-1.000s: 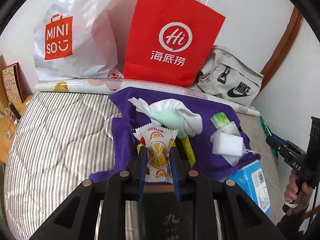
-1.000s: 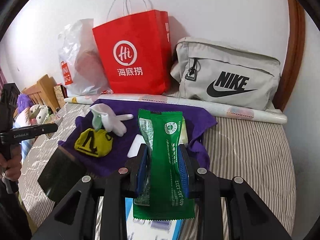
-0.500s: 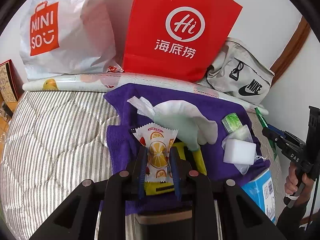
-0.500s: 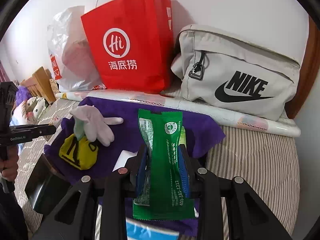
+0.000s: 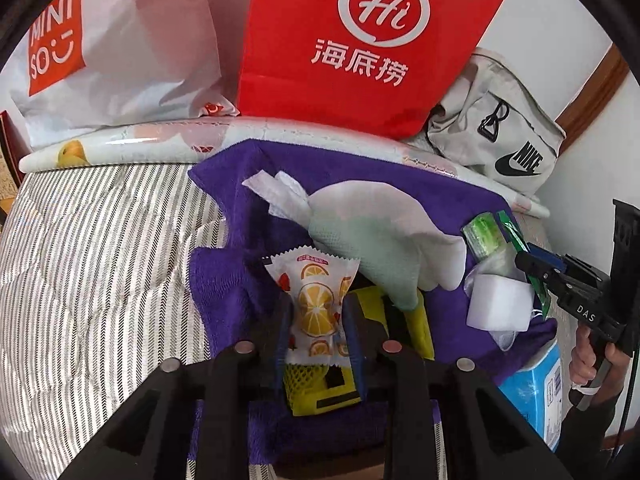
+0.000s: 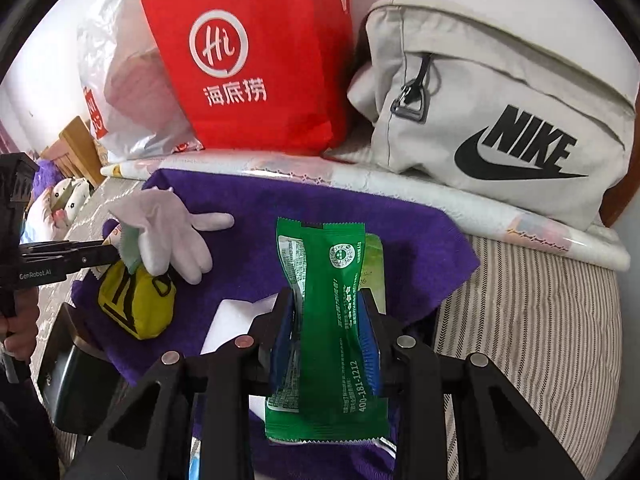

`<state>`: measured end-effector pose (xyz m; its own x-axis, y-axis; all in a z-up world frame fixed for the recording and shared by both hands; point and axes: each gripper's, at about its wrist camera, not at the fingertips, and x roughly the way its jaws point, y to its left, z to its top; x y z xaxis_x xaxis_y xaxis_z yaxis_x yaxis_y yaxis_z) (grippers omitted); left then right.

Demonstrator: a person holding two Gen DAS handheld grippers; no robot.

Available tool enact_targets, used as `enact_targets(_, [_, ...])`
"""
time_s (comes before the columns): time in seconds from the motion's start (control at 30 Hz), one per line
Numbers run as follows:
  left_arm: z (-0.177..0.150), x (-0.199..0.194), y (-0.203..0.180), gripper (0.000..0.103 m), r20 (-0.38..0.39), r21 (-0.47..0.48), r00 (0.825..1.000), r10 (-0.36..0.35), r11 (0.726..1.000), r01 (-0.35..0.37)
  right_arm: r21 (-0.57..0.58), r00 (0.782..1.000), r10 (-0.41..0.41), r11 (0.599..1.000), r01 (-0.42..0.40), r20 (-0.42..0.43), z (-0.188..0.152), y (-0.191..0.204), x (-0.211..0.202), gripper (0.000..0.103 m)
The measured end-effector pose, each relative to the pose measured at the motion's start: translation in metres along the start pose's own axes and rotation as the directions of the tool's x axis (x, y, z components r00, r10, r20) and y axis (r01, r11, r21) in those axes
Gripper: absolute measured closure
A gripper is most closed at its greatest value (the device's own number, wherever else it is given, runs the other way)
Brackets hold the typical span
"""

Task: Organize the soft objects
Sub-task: 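Lower both packets onto the purple towel and open both tools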

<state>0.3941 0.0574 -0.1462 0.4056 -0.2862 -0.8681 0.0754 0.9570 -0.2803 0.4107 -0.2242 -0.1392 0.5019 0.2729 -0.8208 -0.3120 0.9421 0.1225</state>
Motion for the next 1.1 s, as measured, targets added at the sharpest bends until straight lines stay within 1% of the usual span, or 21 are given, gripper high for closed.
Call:
enact_targets(0.07, [0.001,0.0,0.0,0.074,-0.002,0.0,1.0,-0.005,1.0,0.005,-0.002,1.0,-0.001,1.0,0.001,-0.002,0.0,0.0,0.001,0.069])
enact_targets(0.13, [0.002,0.0,0.0,0.065,-0.005,0.0,1.0,-0.015,1.0,0.015,-0.004,1.0,0.014,1.0,-0.014,0.003,0.0,0.0,0.001,0.065])
enact_targets(0.17, [0.003,0.0,0.0,0.056,-0.007,-0.001,1.0,-0.018,1.0,0.018,-0.004,1.0,0.02,1.0,-0.02,0.006,0.0,0.001,0.0,0.062])
enact_targets(0.2, [0.004,0.0,-0.001,0.053,-0.005,0.001,1.0,-0.02,1.0,0.02,-0.004,1.0,0.023,1.0,-0.023,0.008,0.0,0.001,0.0,0.055])
enact_targets(0.23, [0.004,-0.002,-0.001,0.052,-0.002,0.006,1.0,-0.025,1.0,0.025,-0.005,1.0,0.023,1.0,-0.023,0.011,0.0,0.001,-0.001,0.052])
enact_targets(0.27, [0.003,-0.003,-0.002,0.05,-0.001,0.012,1.0,-0.029,0.999,0.029,-0.005,1.0,0.019,1.0,-0.019,0.015,0.0,0.001,-0.002,0.046])
enact_targets(0.3, [0.003,-0.004,-0.003,0.047,-0.003,0.015,1.0,-0.03,0.999,0.03,-0.006,1.0,0.015,1.0,-0.015,0.02,0.0,0.001,-0.003,0.043])
enact_targets(0.43, [-0.001,-0.008,-0.005,0.043,-0.011,0.027,1.0,-0.025,0.999,0.026,0.002,0.999,0.012,1.0,-0.012,0.031,0.0,0.002,-0.012,0.039])
enact_targets(0.5, [-0.004,-0.013,-0.007,0.038,-0.008,0.032,0.999,-0.045,0.998,0.045,0.004,0.999,0.012,1.0,-0.012,0.038,-0.001,0.003,-0.017,0.039])
enact_targets(0.6, [-0.008,-0.02,-0.007,0.038,-0.004,0.029,0.999,-0.034,0.999,0.034,0.004,0.999,0.006,1.0,-0.007,0.052,-0.004,0.007,-0.029,0.039])
enact_targets(0.8, [-0.024,-0.05,-0.004,0.038,0.039,0.025,0.999,0.005,1.0,-0.006,-0.007,0.996,0.019,1.0,-0.018,0.089,-0.022,0.024,-0.059,0.039])
enact_targets(0.93, [-0.041,-0.071,-0.003,0.038,0.066,0.032,0.997,0.036,0.999,-0.038,-0.02,0.994,0.027,0.999,-0.025,0.106,-0.041,0.043,-0.08,0.039])
enact_targets(1.1, [-0.074,-0.099,-0.003,0.038,0.096,0.049,0.992,0.076,0.996,-0.081,-0.043,0.993,0.033,0.999,-0.028,0.116,-0.066,0.067,-0.1,0.04])
